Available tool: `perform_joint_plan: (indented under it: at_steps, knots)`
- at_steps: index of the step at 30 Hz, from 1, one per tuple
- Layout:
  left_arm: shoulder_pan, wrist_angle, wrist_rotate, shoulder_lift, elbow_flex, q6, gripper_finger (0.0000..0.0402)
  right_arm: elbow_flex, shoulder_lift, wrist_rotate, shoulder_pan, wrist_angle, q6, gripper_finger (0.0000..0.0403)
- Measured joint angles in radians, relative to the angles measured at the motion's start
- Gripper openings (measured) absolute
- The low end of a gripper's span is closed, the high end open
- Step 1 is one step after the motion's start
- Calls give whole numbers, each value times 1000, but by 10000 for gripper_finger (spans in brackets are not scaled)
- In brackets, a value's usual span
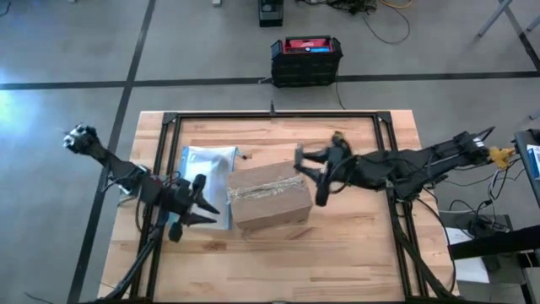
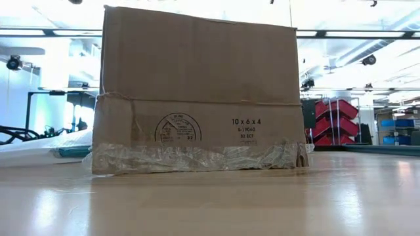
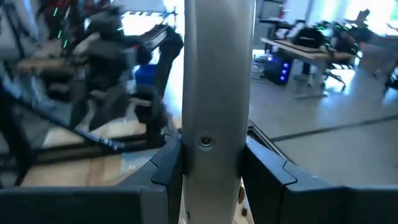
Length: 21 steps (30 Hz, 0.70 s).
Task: Unpack boxes
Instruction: Break down the cardboard box until it is fully flat
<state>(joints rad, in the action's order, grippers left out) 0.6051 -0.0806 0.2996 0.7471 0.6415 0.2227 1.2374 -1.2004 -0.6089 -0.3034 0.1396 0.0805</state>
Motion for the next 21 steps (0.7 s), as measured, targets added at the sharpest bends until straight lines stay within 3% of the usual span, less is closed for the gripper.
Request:
perform_joint_plan:
  at_steps: [5,11,16,21]
  knots:
    - [-224,195,-289,-5,-95,-33,124,92,-137,129,18,-6,-152,108]
    - [-439,299,-559,50,-97,-143,173,233,-301,374,53,-66,-366,108]
    - [-538,379,-751,105,-60,-215,201,346,-393,641,111,-74,-406,108]
    - [-575,395,-839,156,-11,-280,214,415,-458,869,170,-71,-405,108]
